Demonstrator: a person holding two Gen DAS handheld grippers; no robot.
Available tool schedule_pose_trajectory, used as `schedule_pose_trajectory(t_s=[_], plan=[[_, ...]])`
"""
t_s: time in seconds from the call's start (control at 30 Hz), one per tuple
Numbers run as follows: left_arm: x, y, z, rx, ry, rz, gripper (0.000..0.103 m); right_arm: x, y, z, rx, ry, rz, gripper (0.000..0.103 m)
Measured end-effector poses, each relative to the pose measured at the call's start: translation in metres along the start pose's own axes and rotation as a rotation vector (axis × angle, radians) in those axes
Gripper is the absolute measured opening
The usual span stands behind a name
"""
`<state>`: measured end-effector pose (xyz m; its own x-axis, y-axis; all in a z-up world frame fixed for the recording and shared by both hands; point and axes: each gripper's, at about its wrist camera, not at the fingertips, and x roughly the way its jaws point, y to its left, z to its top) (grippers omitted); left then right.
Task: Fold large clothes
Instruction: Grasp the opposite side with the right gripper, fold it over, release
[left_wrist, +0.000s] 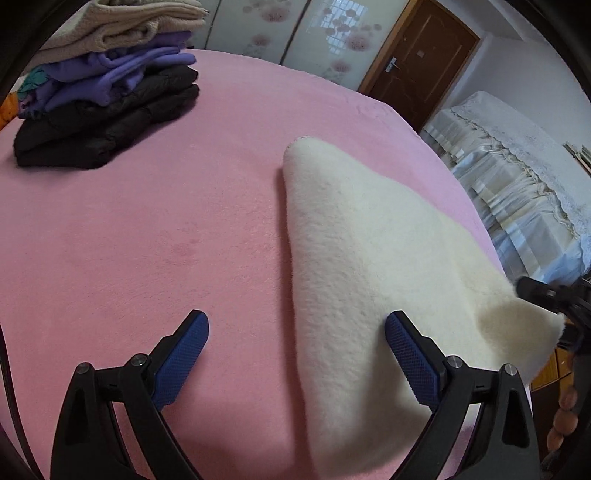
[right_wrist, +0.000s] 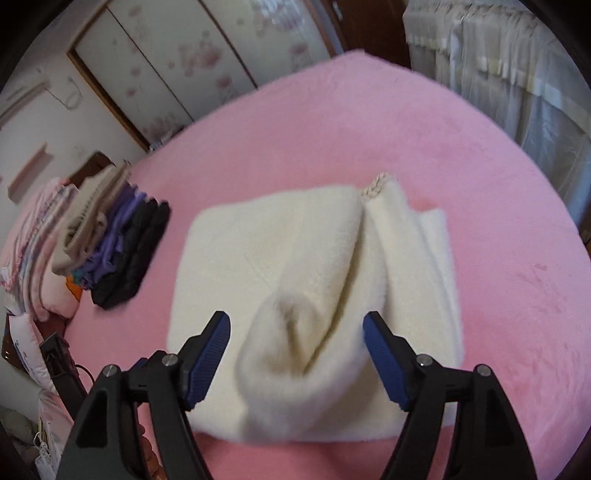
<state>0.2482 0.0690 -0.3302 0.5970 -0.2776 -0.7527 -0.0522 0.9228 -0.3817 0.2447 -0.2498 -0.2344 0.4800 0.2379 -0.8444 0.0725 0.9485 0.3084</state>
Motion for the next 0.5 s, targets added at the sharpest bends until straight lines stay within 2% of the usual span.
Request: schedule_pose_trajectory(t_s=[0.17, 0.2, 0.23, 0.27, 0.3, 0.37, 0.43, 0.5], plan=[[0.005, -0.006, 0.015, 0.002, -0.003, -0.027, 0.099, 0.049, -0.012, 0.021, 0.043, 0.198, 0.006, 0.075], [0.006, -0.007, 0.018, 0.001, 0.002, -0.027, 0.099, 0.058, -0.015, 0.021, 0.052, 0.237, 0.012, 0.074], [0.008, -0.007, 0.020, -0.002, 0.008, -0.030, 0.099, 0.062, -0.018, 0.019, 0.058, 0.249, 0.018, 0.068], [0.010, -0.007, 0.022, -0.004, 0.016, -0.032, 0.099, 0.064, -0.020, 0.018, 0.050, 0.250, 0.029, 0.044], [0.013, -0.008, 0.023, -0.007, 0.027, -0.034, 0.099, 0.065, -0.020, 0.017, 0.044, 0.253, 0.056, 0.025], [0.017, -0.011, 0.027, -0.009, 0.041, -0.035, 0.099, 0.058, -0.021, 0.016, 0.036, 0.230, 0.073, 0.022], [0.018, -0.016, 0.029, -0.004, 0.044, -0.028, 0.099, 0.042, -0.012, 0.016, -0.036, 0.152, 0.052, 0.020], [0.016, -0.024, 0.032, 0.013, 0.037, -0.030, 0.099, 0.012, -0.005, 0.016, -0.097, 0.037, 0.053, 0.018]])
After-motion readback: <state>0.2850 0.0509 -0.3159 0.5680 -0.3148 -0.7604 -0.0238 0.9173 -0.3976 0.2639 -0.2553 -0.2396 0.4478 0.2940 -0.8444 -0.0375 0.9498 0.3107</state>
